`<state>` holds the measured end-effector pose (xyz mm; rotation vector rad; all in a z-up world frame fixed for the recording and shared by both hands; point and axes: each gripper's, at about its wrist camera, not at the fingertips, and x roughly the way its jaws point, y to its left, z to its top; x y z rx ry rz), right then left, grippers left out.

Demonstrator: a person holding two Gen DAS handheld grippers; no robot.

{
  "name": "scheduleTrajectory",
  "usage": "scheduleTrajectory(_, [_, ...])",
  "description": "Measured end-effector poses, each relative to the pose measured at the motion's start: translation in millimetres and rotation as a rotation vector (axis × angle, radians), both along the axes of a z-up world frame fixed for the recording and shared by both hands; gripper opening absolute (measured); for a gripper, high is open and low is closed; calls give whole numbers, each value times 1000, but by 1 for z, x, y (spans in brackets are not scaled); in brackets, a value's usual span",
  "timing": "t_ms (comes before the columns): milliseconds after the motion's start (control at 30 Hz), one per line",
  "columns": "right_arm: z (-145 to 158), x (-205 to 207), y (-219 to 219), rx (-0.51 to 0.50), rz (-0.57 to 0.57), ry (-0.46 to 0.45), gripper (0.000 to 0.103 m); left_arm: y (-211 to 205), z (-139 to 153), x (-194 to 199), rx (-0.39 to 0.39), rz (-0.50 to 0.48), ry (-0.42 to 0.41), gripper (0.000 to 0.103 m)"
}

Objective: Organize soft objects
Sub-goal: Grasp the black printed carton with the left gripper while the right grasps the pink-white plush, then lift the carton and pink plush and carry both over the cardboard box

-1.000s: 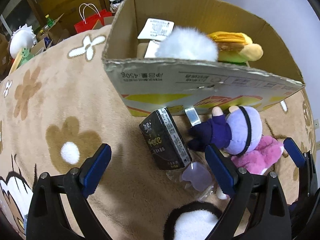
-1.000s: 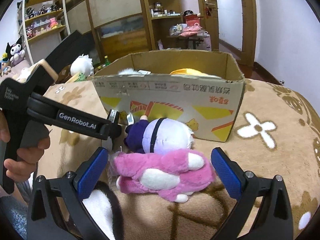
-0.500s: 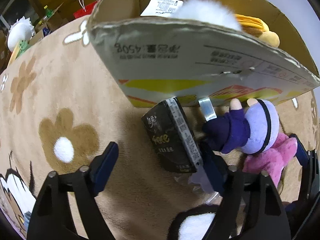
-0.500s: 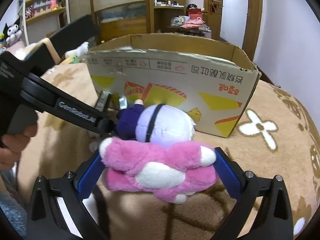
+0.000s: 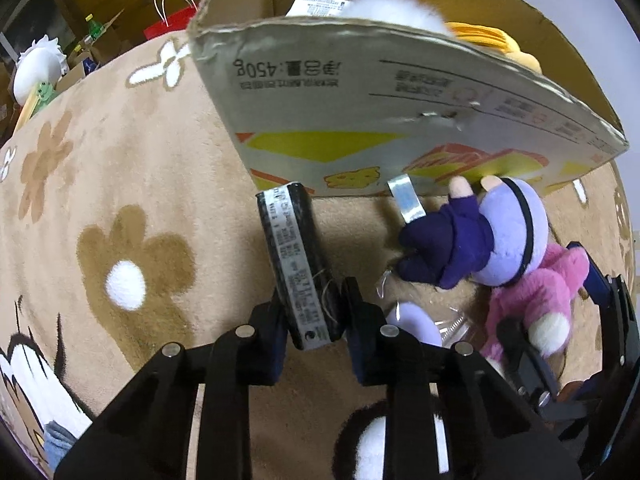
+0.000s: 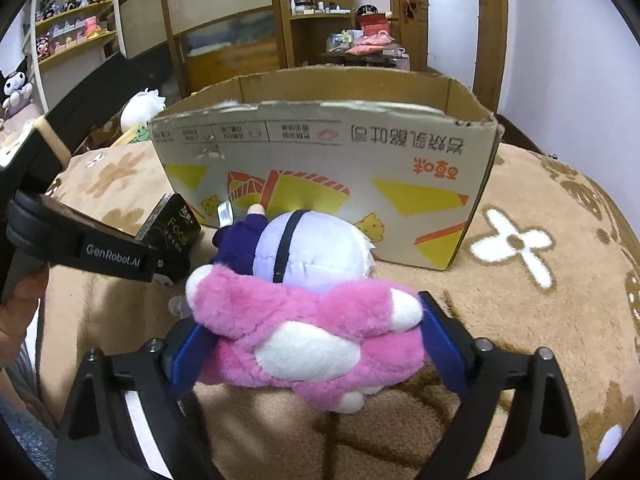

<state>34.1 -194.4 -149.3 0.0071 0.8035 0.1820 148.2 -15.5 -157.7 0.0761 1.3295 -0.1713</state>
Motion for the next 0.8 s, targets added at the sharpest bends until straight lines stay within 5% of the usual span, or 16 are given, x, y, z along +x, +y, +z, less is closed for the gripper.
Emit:
scheduleTrajectory(367, [20, -12, -9, 20, -33, -59, 84, -4, 27, -32, 5, 5, -100, 23])
scheduleTrajectory(800, [44, -23, -24, 64, -98, -136, 83, 1, 61, -64, -12, -5, -234, 23])
